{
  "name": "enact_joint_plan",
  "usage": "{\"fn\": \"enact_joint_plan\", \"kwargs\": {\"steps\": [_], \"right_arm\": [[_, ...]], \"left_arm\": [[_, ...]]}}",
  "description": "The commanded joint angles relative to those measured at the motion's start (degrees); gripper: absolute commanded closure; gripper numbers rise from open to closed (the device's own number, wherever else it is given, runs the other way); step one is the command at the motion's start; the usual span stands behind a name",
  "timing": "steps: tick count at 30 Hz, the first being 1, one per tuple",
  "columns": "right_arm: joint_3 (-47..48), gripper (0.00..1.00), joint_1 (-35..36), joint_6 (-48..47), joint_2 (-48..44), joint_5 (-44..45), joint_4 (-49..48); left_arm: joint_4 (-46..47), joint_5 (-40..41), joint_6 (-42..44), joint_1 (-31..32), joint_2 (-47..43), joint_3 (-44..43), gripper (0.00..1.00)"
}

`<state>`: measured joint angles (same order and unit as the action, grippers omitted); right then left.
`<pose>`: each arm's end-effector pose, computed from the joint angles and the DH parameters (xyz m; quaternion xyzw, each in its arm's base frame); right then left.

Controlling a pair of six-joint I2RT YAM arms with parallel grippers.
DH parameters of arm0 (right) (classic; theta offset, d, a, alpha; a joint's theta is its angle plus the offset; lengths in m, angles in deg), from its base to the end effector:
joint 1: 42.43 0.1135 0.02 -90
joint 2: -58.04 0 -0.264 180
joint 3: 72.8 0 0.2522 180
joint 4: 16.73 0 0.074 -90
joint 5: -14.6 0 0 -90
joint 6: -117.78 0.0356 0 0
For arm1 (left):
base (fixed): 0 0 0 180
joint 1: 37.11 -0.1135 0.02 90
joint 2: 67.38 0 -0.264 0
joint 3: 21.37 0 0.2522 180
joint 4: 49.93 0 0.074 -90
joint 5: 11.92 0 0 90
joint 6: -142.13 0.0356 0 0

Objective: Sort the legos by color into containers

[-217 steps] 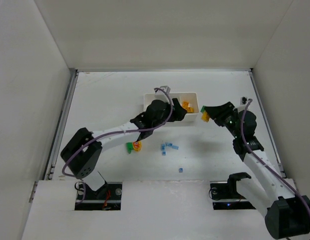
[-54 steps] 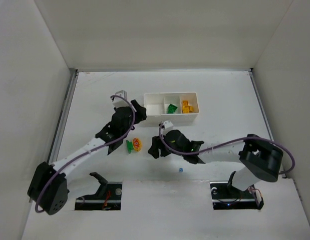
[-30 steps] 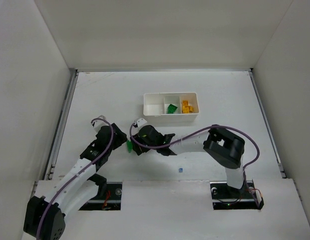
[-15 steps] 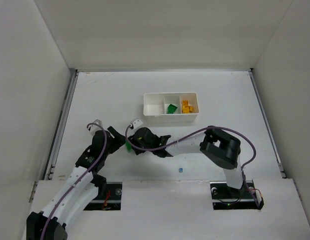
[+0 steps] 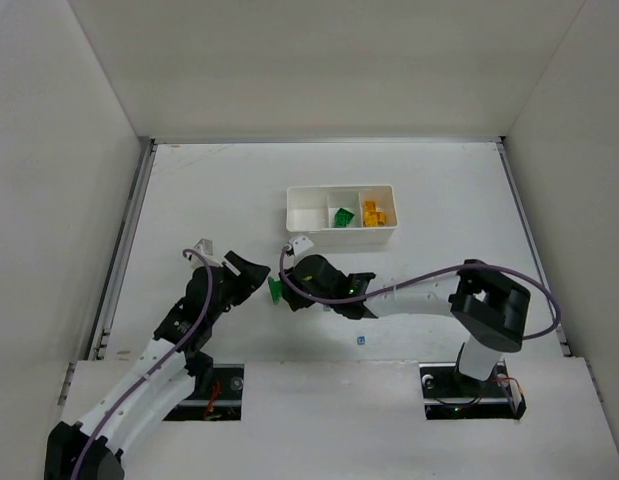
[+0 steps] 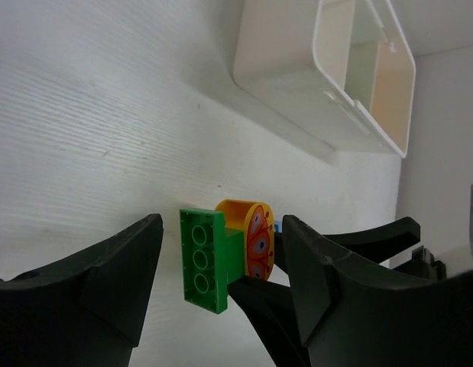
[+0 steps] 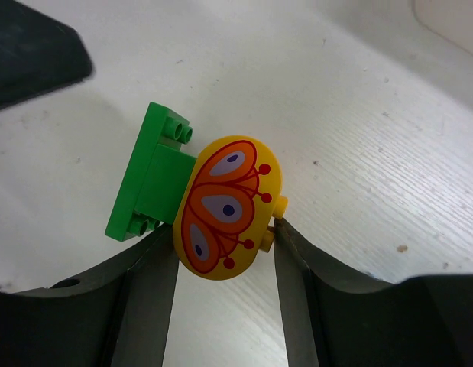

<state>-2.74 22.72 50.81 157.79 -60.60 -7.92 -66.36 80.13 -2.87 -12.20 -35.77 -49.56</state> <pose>0.1632 0.3307 0.1813 -0.2687 0.8536 0.2164 0.3902 0.1366 -0.0620 0.1996 -0.2223 0.7876 -0.3577 0.4498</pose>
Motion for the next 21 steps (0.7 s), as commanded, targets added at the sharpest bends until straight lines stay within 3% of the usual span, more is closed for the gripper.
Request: {"fn": "enact_joint_plan", "kwargs": {"steps": [1, 21], "right_arm": [[-1.27, 0.67, -1.03, 2.37, -4.55, -0.04, -2.52], [-7.07, 0.68, -6.74, 8.17, -13.52, -5.49, -7.62]], "left_arm": [[9.17, -1.69, -3.27, 2.46, 1.25, 0.55, 0.39], [21.83, -1.69, -4.06, 8.45, 9.95, 0.29, 0.39]]}}
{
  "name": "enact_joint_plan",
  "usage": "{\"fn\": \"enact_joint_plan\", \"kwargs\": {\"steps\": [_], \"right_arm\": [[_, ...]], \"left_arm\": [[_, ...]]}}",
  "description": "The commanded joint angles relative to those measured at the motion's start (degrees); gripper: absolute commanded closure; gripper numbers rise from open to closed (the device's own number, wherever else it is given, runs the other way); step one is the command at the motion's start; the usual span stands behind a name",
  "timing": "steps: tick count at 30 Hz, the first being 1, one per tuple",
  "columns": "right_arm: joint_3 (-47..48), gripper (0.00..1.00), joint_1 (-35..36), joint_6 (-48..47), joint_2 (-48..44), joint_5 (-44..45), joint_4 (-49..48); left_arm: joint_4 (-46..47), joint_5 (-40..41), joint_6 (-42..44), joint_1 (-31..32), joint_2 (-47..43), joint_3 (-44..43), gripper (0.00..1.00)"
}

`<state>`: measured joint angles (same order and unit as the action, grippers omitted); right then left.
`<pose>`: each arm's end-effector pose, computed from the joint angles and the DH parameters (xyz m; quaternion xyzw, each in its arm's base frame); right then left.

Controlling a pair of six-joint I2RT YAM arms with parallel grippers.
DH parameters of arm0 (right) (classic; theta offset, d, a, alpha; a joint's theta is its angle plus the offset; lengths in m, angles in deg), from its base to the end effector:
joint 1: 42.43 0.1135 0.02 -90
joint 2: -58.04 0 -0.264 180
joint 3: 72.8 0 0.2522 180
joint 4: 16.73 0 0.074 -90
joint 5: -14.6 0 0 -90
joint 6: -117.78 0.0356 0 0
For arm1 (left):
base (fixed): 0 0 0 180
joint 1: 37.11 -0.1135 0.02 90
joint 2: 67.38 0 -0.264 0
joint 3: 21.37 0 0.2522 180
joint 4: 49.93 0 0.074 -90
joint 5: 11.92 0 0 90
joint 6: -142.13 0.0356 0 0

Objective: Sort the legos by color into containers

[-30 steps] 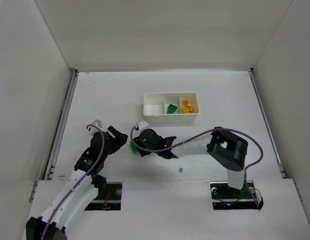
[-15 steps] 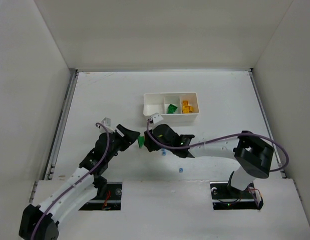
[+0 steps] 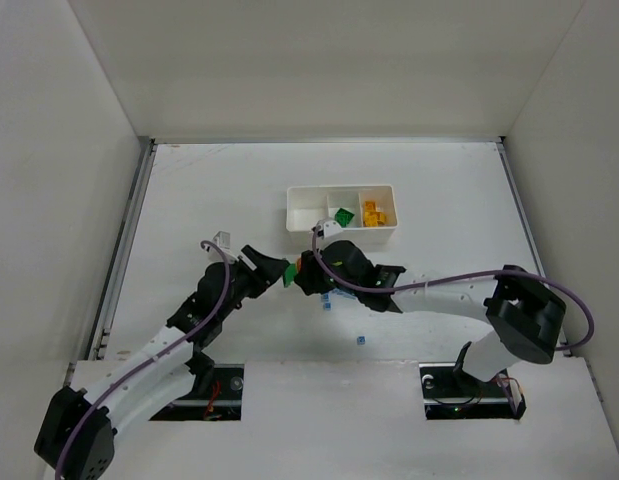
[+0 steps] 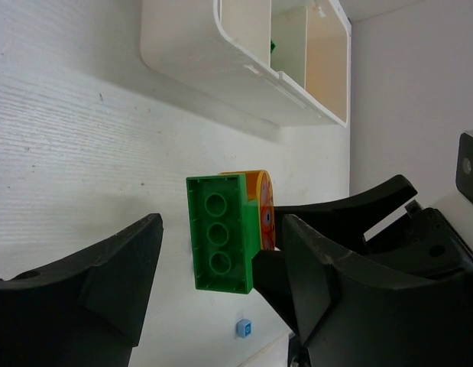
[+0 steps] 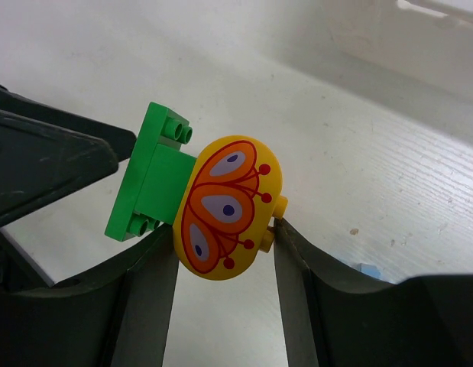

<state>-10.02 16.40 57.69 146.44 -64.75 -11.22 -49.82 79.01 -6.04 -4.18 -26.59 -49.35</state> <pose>0.1782 0.2818 0.2120 -0.1724 0.8511 0.2844 0.4063 0.1455 -0.0935 0.2060 -0.1756 0.7610 -0.4414 0.4419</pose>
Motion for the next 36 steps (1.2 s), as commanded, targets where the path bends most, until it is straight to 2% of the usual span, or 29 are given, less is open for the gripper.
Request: {"fn": "enact_joint_plan", "kwargs": {"steps": [1, 10, 26, 36], "right_arm": [[0.2, 0.68, -0.43, 1.38, -2.35, -1.43, -4.49], [-0.85, 0.69, -0.43, 2.78, -3.41, -2.48, -7.04], [-3.13, 0.7, -2.27, 3.14, -4.55, -1.78, -7.92], [-7.88, 0.71, -7.19, 2.7, -11.32, -1.87, -7.31]], "left_arm": [[6.07, -0.58, -0.98, 0.6, 1.21, 0.07, 0.39], [12.67, -0.58, -2.12, 1.83, 6.4, -0.2, 0.45], [14.08, -0.05, -2.74, 1.75, 6.67, 0.07, 0.81], [11.53, -1.37, -0.72, 0.34, 5.35, -1.07, 0.86]]}}
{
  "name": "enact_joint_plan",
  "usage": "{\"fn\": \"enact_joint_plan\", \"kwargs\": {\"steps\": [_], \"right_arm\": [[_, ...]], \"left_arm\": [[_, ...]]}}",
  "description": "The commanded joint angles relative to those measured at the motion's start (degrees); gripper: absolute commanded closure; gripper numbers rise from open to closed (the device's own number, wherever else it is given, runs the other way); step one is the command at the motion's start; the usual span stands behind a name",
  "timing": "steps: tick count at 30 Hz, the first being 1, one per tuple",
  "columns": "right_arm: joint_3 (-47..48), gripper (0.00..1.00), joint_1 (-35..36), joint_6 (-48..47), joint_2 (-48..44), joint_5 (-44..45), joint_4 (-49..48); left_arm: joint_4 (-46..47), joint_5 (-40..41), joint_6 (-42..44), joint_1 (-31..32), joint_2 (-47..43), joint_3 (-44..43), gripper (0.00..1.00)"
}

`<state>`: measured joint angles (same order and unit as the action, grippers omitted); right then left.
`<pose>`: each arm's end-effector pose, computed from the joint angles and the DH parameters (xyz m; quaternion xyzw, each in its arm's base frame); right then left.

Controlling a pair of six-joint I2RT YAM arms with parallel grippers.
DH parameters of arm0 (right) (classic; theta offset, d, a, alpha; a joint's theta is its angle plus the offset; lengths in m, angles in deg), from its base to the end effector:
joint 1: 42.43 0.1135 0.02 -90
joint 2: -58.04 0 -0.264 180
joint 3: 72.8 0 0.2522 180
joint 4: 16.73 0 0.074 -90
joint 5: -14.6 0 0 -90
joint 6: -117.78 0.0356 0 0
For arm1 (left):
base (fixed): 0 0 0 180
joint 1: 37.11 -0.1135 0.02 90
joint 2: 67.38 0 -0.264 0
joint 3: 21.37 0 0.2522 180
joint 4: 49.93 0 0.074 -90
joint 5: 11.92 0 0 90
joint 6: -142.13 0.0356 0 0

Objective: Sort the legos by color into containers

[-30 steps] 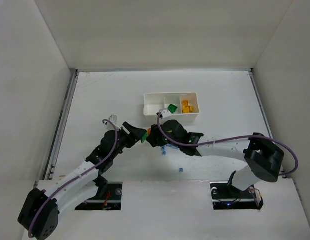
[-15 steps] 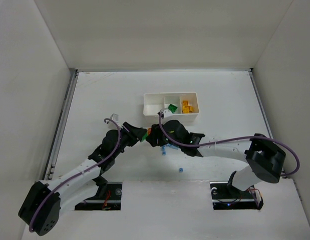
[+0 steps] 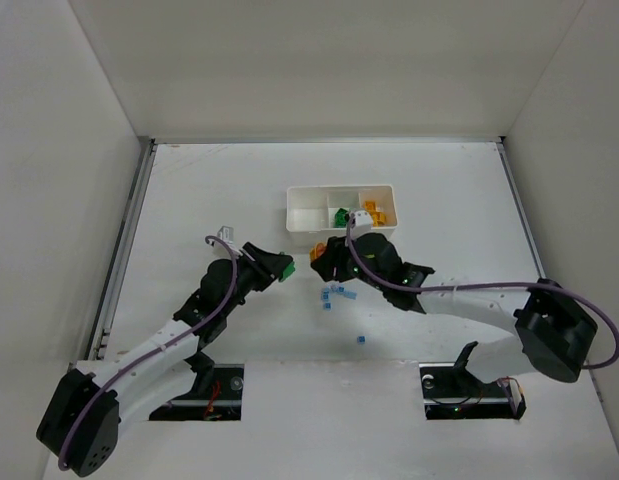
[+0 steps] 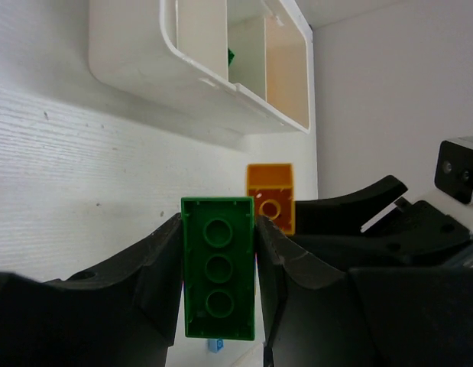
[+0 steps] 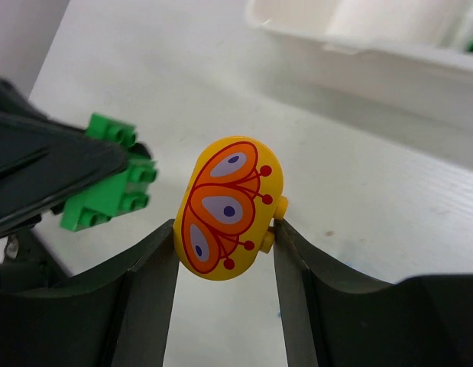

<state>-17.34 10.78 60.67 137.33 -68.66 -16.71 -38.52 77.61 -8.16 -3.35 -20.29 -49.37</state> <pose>0.1840 0.2391 0.2268 -0.1160 0.8290 0.3359 0.4317 0.1555 -0.1043 0.2097 -0.1701 0.7334 -0.4836 0.4464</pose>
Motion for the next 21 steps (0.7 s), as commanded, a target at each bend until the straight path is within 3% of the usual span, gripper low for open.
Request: {"fn": "enact_joint_plan", "kwargs": {"steps": [1, 6, 10, 14, 21], "right_arm": [[-0.65, 0.71, -1.75, -0.36, -2.55, 2.13, -1.73], [-0.21, 0.71, -3.59, -2.12, -5.89, 3.01, 0.37], [2.25, 0.71, -9.82, -5.98, -8.8, 4.15, 3.1], [4.71, 0.71, -18.43, -7.48, -5.73, 6.87, 5.21], [10.33, 0.69, -23.46, -10.38, 2.27, 8.63, 5.65]], "left_arm": [[0.23, -0.06, 1.49, -0.58, -0.95, -1.05, 0.86], [0.23, -0.67, 2.37, -1.2, -0.34, -1.58, 0.86], [0.58, -0.67, 3.69, -0.41, 2.21, -2.89, 0.85], [1.02, 0.64, 5.71, 1.26, 4.23, -4.74, 0.85], [2.43, 2.05, 7.91, 3.72, 7.22, -7.03, 0.84]]}}
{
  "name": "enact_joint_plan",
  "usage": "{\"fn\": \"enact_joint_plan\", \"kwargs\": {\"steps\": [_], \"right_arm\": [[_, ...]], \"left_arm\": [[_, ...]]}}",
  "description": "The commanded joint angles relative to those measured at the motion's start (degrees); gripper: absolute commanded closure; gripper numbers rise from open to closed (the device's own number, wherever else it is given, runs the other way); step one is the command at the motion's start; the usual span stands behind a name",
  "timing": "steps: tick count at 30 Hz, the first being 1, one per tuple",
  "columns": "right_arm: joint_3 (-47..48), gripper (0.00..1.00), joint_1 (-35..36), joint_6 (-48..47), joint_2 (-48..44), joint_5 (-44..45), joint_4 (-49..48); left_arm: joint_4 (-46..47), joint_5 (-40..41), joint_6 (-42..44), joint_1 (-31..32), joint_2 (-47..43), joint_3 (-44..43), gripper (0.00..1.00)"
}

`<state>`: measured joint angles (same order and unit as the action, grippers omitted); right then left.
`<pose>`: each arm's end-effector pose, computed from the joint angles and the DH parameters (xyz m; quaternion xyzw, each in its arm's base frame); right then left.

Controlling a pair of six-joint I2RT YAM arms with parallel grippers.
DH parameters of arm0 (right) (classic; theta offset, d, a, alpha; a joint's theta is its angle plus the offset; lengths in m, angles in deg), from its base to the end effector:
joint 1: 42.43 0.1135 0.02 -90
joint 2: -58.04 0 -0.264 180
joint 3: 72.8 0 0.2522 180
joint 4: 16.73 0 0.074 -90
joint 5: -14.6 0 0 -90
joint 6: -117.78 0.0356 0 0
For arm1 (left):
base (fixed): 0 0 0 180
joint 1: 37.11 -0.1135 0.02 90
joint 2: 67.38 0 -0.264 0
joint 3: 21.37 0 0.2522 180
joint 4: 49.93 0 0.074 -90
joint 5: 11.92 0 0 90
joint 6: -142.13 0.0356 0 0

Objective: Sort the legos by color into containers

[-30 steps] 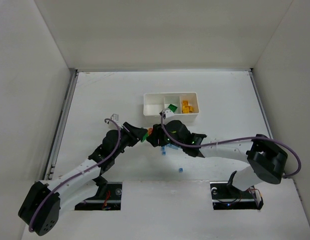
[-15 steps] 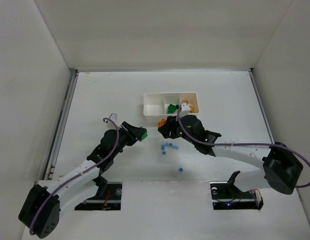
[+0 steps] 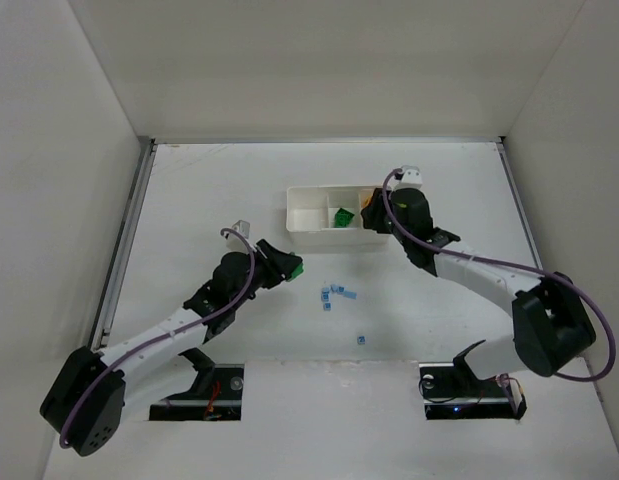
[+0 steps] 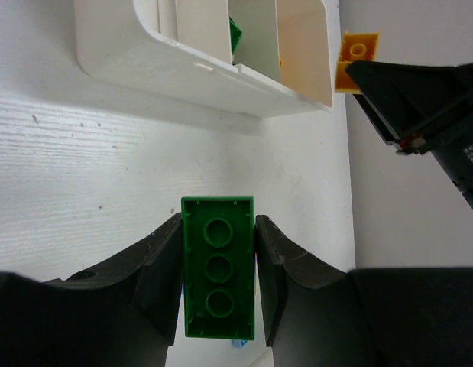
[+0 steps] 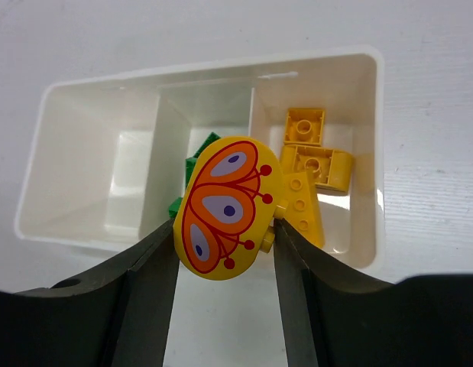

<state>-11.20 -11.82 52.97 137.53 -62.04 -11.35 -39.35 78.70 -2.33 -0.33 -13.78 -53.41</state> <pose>0.2724 0.1516 0.2527 0.0247 0.8316 0.1697 0.5282 0.1648 -0.1227 0.2124 -0.1220 0.7618 -0.4518 0.4480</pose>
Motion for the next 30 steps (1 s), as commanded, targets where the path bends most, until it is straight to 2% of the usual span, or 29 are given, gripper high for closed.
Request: {"fn": "enact_joint_plan", "kwargs": {"steps": [1, 3, 12, 18, 21, 26, 28, 30], "right_arm": [[4.98, 0.69, -1.3, -2.95, 2.86, 2.62, 0.3], [6.3, 0.65, -2.0, -3.13, 3.92, 3.51, 0.38], [8.24, 0.38, -2.88, -4.1, 5.51, 5.97, 0.38], [6.49, 0.29, -2.97, -3.66, 3.58, 5.71, 0.38], [4.47, 0.31, -2.62, -2.0, 0.25, 5.27, 0.38], [-4.13, 0.48, 3.17, 5.64, -11.08, -3.15, -3.82], [-8.96, 0.49, 5.98, 11.61, -15.57, -7.81, -9.17], [-12.83, 0.46, 8.36, 17.15, -17.78, -11.59, -15.75]], "left_arm": [[3.69, 0.79, 2.16, 0.88, 1.06, -3.16, 0.84], [4.4, 0.61, 1.99, 1.15, 1.85, -3.34, 0.83], [7.21, -0.53, 0.67, 1.85, 4.66, -4.57, 0.83], [9.58, -1.76, -1.0, 2.03, 6.16, -5.1, 0.83], [10.9, -2.12, -1.88, 2.12, 6.43, -5.1, 0.83], [14.5, -3.52, -4.07, 1.42, 6.07, -4.04, 0.83], [16.43, -4.05, -5.13, 1.06, 5.99, -3.6, 0.83], [18.19, -4.4, -6.09, 0.97, 6.07, -3.34, 0.83]]}}
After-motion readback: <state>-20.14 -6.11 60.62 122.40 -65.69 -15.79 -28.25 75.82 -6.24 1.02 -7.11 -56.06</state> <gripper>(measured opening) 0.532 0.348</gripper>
